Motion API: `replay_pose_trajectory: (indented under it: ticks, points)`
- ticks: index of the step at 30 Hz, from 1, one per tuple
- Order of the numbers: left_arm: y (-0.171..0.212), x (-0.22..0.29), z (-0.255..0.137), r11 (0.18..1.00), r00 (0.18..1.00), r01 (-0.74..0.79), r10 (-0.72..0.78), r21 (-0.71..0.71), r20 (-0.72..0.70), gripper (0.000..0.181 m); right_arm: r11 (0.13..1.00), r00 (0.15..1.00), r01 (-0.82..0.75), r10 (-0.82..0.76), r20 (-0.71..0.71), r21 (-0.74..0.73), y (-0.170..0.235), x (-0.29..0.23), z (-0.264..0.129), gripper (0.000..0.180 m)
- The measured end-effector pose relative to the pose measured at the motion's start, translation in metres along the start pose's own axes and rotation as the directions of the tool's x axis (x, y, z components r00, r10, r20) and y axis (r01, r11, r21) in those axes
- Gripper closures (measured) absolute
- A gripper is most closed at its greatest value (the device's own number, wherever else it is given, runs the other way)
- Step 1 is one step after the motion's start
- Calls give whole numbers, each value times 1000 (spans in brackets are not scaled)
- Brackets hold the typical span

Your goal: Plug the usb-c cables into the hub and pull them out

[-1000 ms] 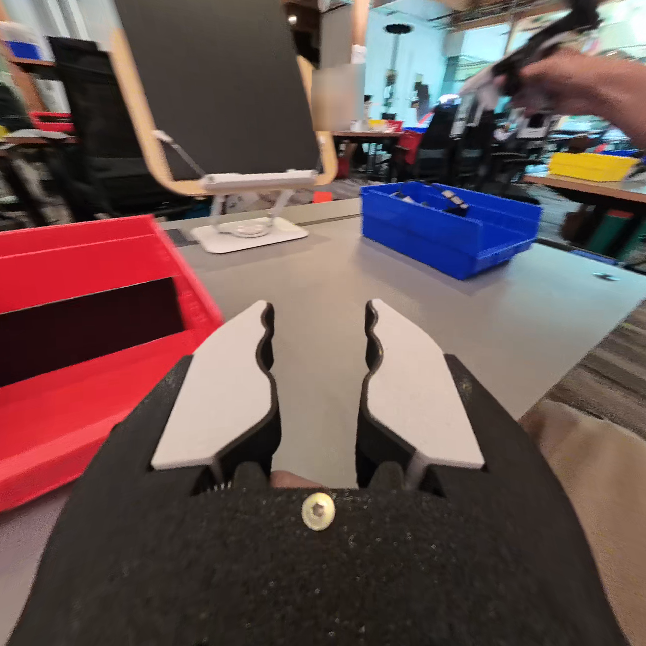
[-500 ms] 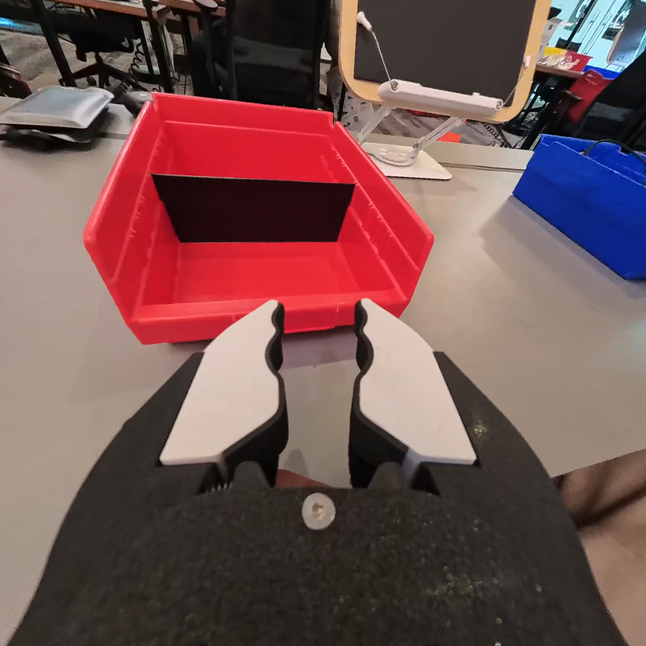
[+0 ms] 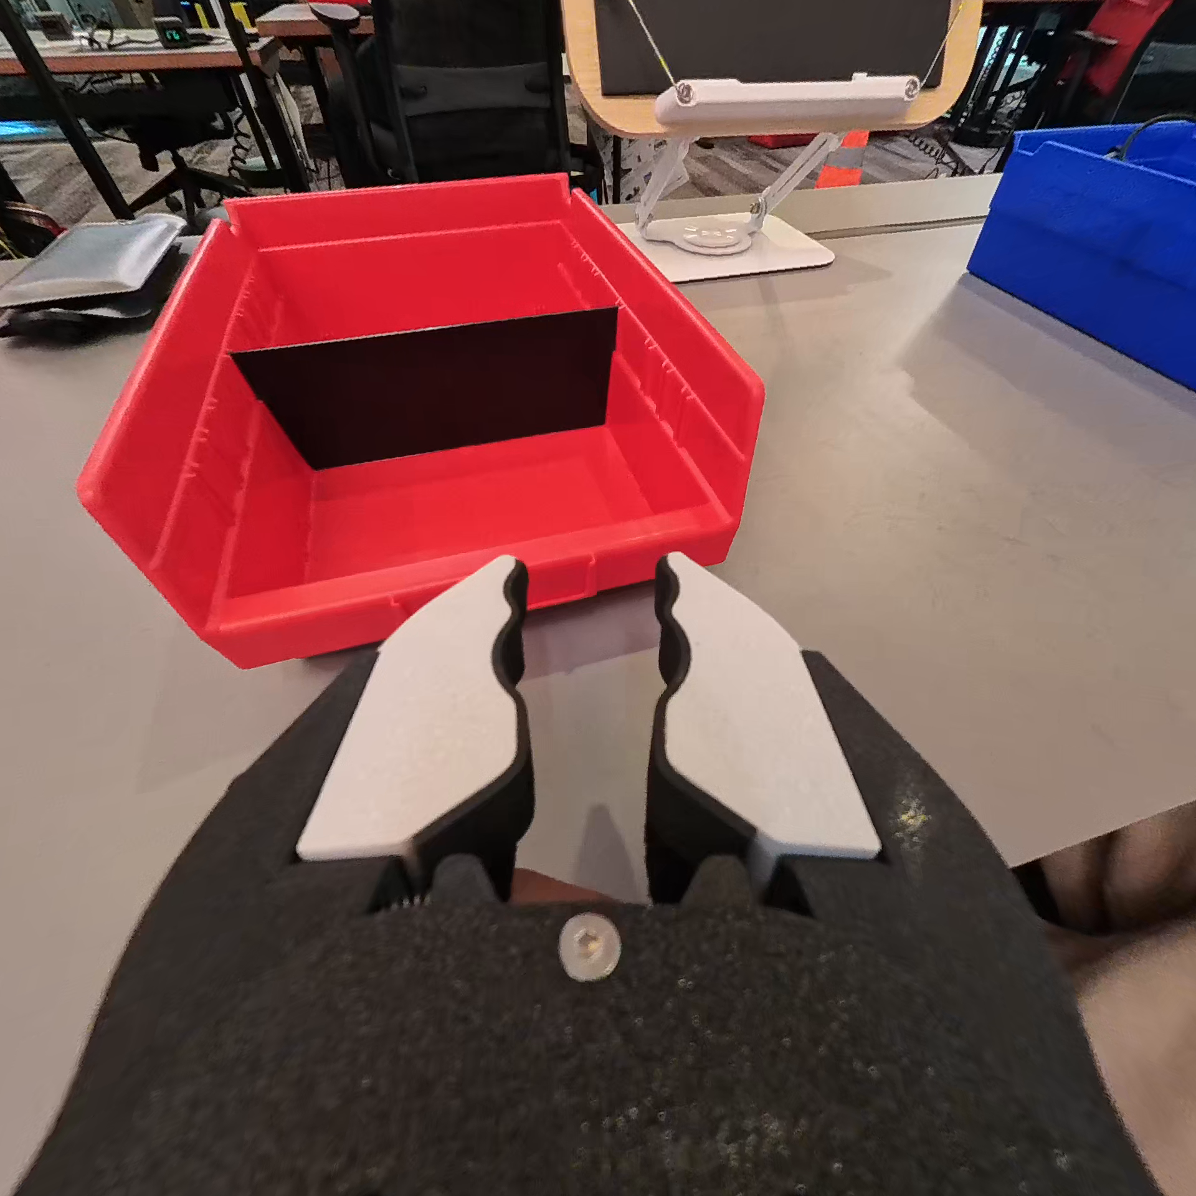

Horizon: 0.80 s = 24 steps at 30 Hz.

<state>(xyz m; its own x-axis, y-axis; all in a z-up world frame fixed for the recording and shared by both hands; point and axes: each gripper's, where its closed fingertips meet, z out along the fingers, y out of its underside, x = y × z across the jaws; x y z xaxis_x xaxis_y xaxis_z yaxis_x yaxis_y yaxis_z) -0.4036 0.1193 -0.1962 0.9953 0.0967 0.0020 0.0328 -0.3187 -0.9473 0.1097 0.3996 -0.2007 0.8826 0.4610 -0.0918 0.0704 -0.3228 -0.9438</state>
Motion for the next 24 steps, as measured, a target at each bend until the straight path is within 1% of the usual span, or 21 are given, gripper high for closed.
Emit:
replay_pose_trajectory:
  ticks: [1,2,3,4,5,6,7,10,13,14,15,16,17,18,19,20,21,22,24]
  points:
    - [1,0,0,1000,1000,1,-1,-2,0,144,998,999,30,-33,39,53,-10,-13,-2,133]
    - [1,-2,0,1000,1000,0,0,-4,5,144,993,992,47,-58,108,108,-18,-32,-3,133]
    - [1,-3,0,1000,1000,-4,4,-3,10,144,991,978,36,-61,198,130,-22,-55,-3,134]
    - [1,-3,0,1000,1000,-7,7,-2,9,144,994,956,14,-44,289,107,-19,-77,-2,133]
    - [2,-2,0,1000,1000,-7,7,-4,7,144,998,940,-6,-15,341,58,-12,-93,3,125]
    - [2,-2,0,1000,1000,-7,7,-6,6,143,1000,939,-17,16,342,1,-3,-101,11,114]
    - [3,-1,0,1000,1000,-10,10,-9,6,143,999,945,-21,35,325,-46,5,-105,20,107]
    - [3,0,-2,999,999,-36,36,-8,20,143,992,967,18,14,255,-124,22,-116,42,99]
    - [4,3,-2,999,999,-36,36,-11,8,143,984,976,93,-60,212,-151,27,-125,53,102]
    - [4,6,-1,999,999,-33,33,-12,-2,142,982,970,118,-83,227,-146,26,-132,54,107]
    - [4,10,-1,999,999,-34,34,-15,-10,142,978,961,143,-101,257,-150,27,-140,53,99]
    - [3,15,0,999,999,-39,39,-16,-16,142,973,947,169,-117,298,-156,29,-148,50,95]
    - [1,22,1,999,999,-46,46,-15,-18,142,969,928,191,-126,351,-159,31,-157,46,95]
    - [-2,31,2,998,998,-62,62,-9,-15,143,968,911,198,-124,394,-152,31,-164,40,103]
    - [-9,42,3,997,997,-79,79,17,-5,146,974,908,186,-121,401,-127,27,-165,35,123]
    - [-19,59,4,994,996,-90,92,66,-20,147,982,923,161,-115,367,-96,20,-159,31,126]
    - [-28,83,7,989,992,-98,105,107,-68,147,985,939,152,-118,324,-81,15,-151,27,121]
    - [-33,108,13,988,986,-100,114,116,-124,147,984,953,158,-131,273,-80,12,-140,23,117]
    - [-37,163,31,991,958,-108,126,83,-256,144,980,973,190,-179,146,-66,5,-112,15,112]
